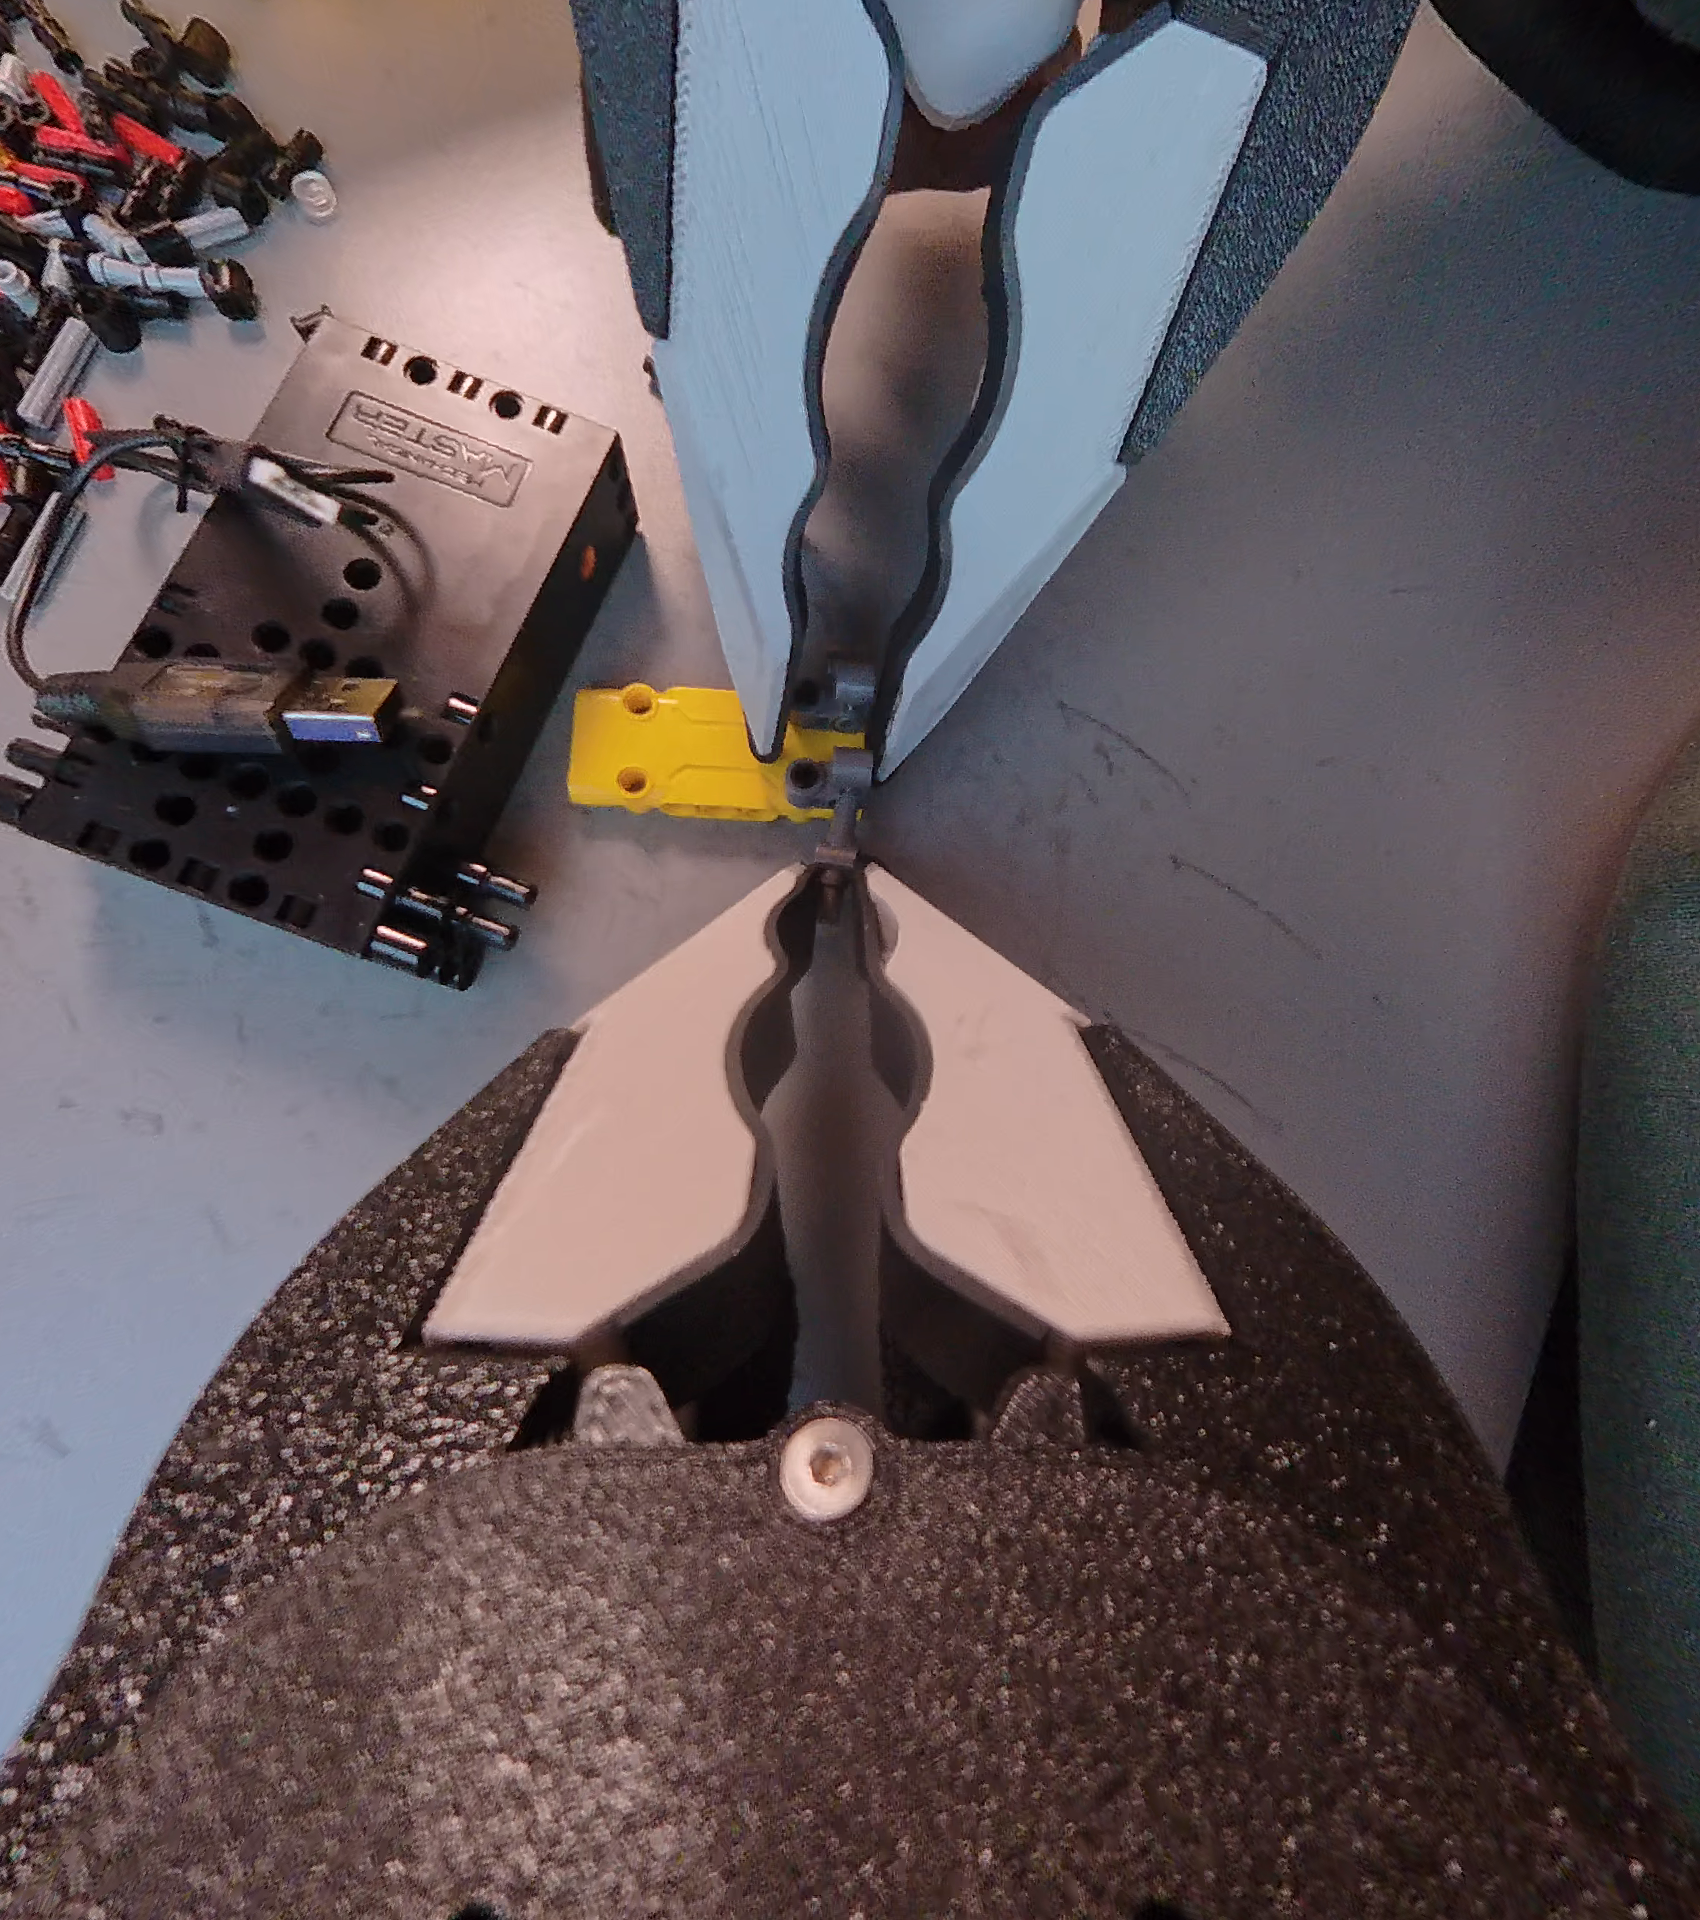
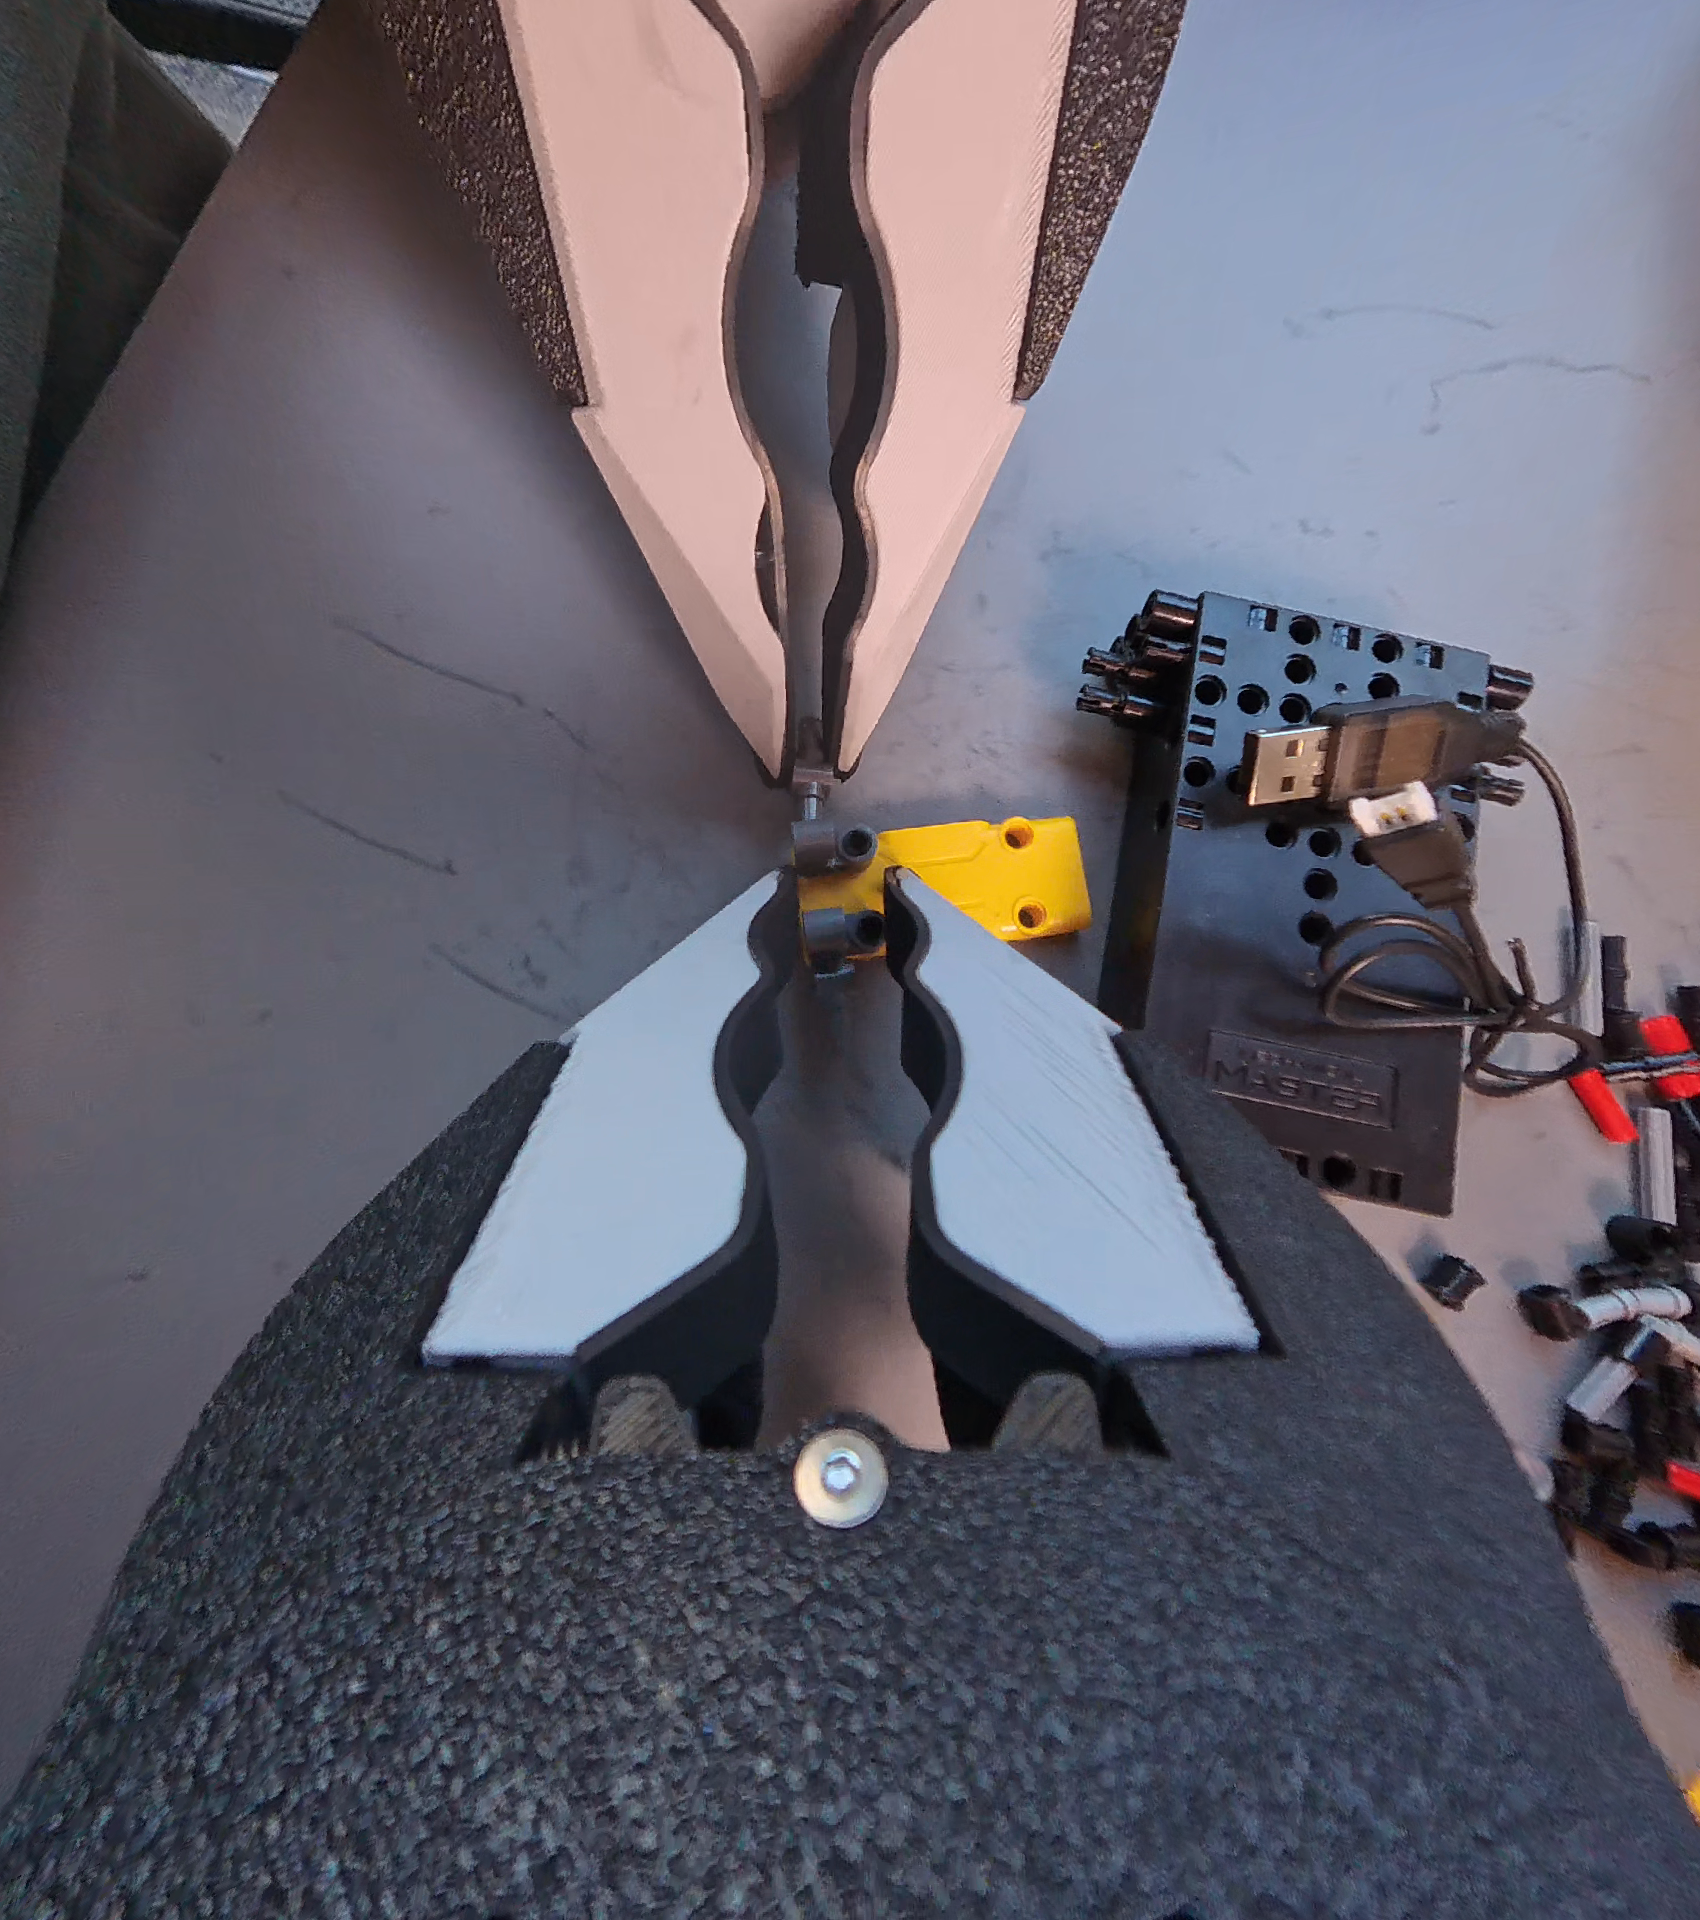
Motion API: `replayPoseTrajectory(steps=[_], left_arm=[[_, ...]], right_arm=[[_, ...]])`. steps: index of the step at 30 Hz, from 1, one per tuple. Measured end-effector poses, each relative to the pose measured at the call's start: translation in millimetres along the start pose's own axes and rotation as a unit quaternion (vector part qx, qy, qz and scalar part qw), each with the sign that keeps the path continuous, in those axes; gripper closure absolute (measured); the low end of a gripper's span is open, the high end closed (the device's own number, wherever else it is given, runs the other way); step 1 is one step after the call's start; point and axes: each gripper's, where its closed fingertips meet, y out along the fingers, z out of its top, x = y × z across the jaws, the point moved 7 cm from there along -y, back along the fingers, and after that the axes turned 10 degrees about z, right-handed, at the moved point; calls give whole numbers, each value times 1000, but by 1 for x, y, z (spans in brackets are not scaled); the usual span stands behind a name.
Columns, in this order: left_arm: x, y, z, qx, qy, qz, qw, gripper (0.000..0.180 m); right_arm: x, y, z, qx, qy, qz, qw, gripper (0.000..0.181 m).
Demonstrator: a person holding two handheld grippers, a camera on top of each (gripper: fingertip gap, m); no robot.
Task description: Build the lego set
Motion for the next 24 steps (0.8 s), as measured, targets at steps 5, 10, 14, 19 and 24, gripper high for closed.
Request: replayPoseTrajectory(steps=[5,10,14,19,24], left_arm=[[-1,-2,-1,-3,-1,0,1000,174],[-3,-4,-2,-12,-3,6,1000,174],[-3,-6,-3,-15,2,7,1000,174],[-4,-9,-2,-26,39,0,999,174],[-5,-11,1,-33,53,-8,998,175]], right_arm=[[-4,2,1,16,26,-21,999,167],[-6,5,3,21,37,-38,998,169],[-8,8,5,27,49,-48,997,170],[-9,10,8,24,44,-49,998,170],[-9,11,11,19,68,-58,996,170]])
